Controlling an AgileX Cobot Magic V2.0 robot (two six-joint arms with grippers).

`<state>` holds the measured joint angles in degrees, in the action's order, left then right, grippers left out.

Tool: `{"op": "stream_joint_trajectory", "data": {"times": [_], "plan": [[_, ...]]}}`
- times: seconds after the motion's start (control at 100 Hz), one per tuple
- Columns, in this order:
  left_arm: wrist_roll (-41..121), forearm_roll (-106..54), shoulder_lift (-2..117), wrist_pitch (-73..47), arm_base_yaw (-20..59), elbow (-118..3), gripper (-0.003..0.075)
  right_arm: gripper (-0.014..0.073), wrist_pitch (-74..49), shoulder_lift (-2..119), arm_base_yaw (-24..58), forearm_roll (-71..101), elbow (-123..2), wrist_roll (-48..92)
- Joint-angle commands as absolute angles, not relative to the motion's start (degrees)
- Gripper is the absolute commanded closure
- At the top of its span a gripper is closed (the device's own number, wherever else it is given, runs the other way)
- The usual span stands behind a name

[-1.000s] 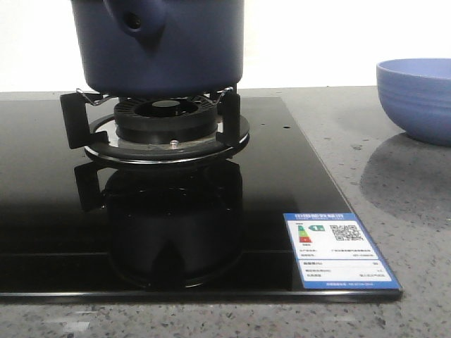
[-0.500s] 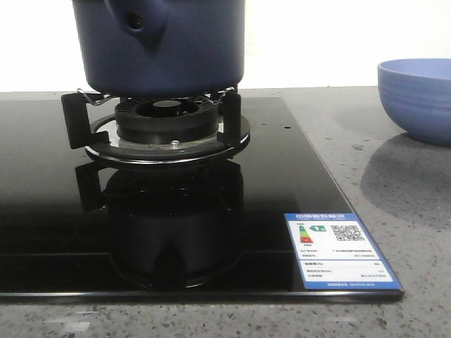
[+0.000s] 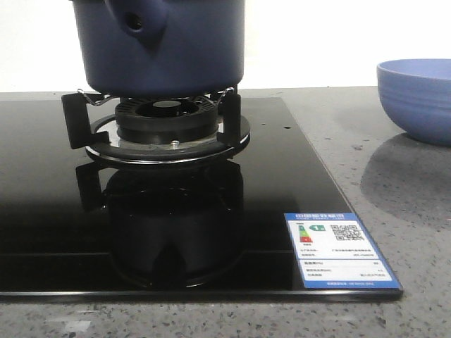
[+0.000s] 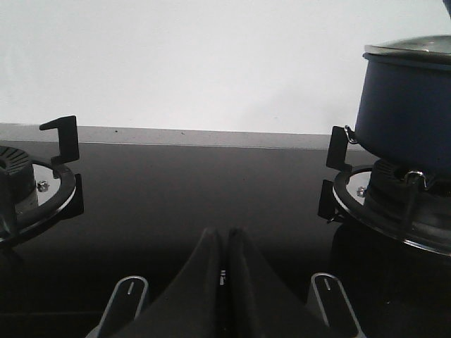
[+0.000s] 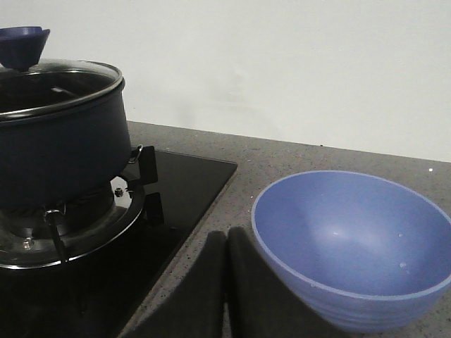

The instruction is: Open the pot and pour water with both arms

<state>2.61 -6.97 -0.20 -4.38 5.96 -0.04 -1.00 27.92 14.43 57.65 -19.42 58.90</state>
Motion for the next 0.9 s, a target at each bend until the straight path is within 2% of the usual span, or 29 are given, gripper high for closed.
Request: {"op": "stream_joint_trajectory", "data": {"times": [0.0, 0.69, 0.76, 0.89], "plan": [[2.03, -7.01, -1.94, -0.41, 5.81, 1.9, 0.0741, 0.0636, 1.7, 28.15, 14.54, 57.7, -21.01, 59.44], [2.03, -7.01, -1.86, -0.41, 5.81, 1.9, 0.0741, 0.0636, 3.86, 28.15, 14.54, 58.88, -21.01, 58.99], [2.03, -7.01, -1.86, -0.41, 5.81, 1.9, 0.0741, 0.0636, 5.46, 27.86, 14.54, 50.92, -20.53, 51.32], [2.03, -7.01, -1.86, -0.41, 5.81, 1.9, 0.0741, 0.0636, 7.53, 25.39, 10.99, 19.01, -17.94, 20.35]]}}
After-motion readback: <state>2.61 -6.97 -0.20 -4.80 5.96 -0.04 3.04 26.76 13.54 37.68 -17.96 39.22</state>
